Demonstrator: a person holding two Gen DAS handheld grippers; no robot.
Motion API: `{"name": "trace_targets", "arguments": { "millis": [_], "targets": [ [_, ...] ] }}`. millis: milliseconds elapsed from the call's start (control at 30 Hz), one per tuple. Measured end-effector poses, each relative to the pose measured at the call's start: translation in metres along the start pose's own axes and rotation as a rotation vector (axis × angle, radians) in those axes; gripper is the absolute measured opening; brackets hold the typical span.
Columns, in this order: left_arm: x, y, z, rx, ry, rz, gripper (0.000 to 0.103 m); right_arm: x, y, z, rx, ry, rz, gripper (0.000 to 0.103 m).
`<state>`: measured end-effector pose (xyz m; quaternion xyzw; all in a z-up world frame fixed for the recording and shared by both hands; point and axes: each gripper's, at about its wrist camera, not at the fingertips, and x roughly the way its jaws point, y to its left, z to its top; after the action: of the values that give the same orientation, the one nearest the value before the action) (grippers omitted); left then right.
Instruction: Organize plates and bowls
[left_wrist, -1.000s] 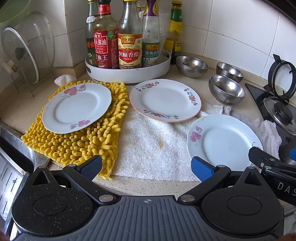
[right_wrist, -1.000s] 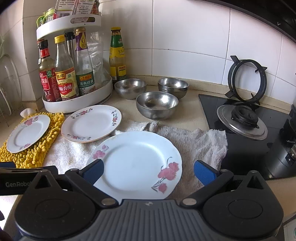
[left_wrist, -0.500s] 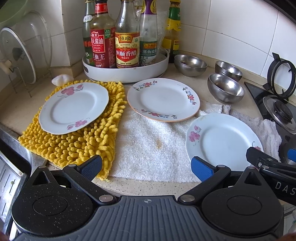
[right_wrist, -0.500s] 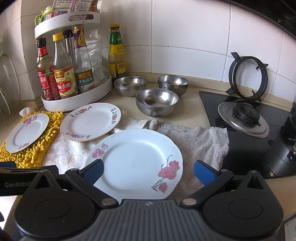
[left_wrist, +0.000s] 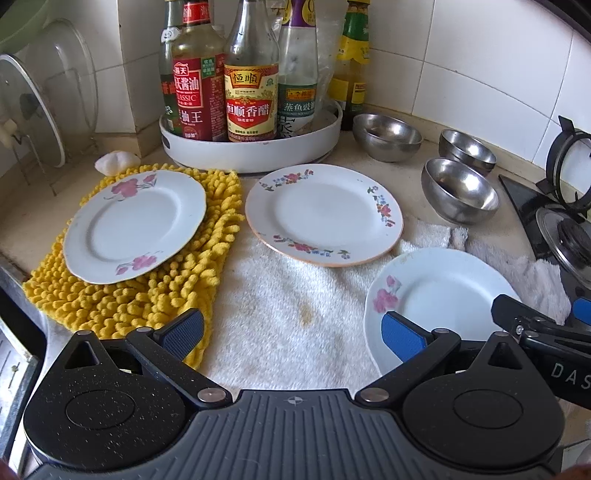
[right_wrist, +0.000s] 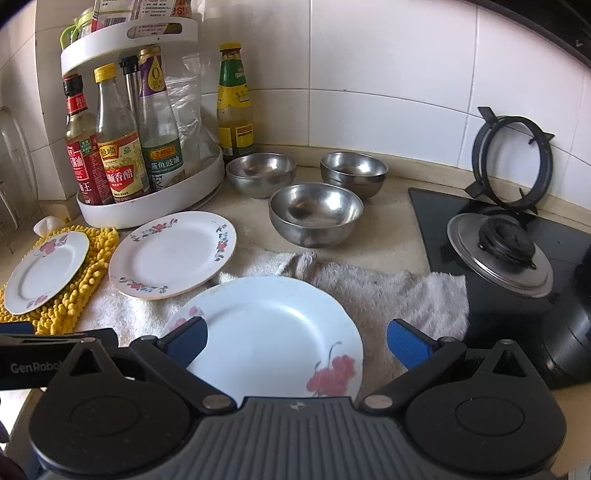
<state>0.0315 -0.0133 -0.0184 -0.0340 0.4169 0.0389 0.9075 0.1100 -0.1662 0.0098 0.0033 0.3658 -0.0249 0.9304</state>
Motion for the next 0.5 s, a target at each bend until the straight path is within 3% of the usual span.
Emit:
{"name": "trace_targets", "arguments": {
  "millis": [500],
  "targets": [
    [0.04, 0.0, 0.03, -0.065, 0.011, 0.052, 0.103, 0.066, -0.006, 0.054, -0.113, 0.038, 0.128, 0.103]
  ]
}}
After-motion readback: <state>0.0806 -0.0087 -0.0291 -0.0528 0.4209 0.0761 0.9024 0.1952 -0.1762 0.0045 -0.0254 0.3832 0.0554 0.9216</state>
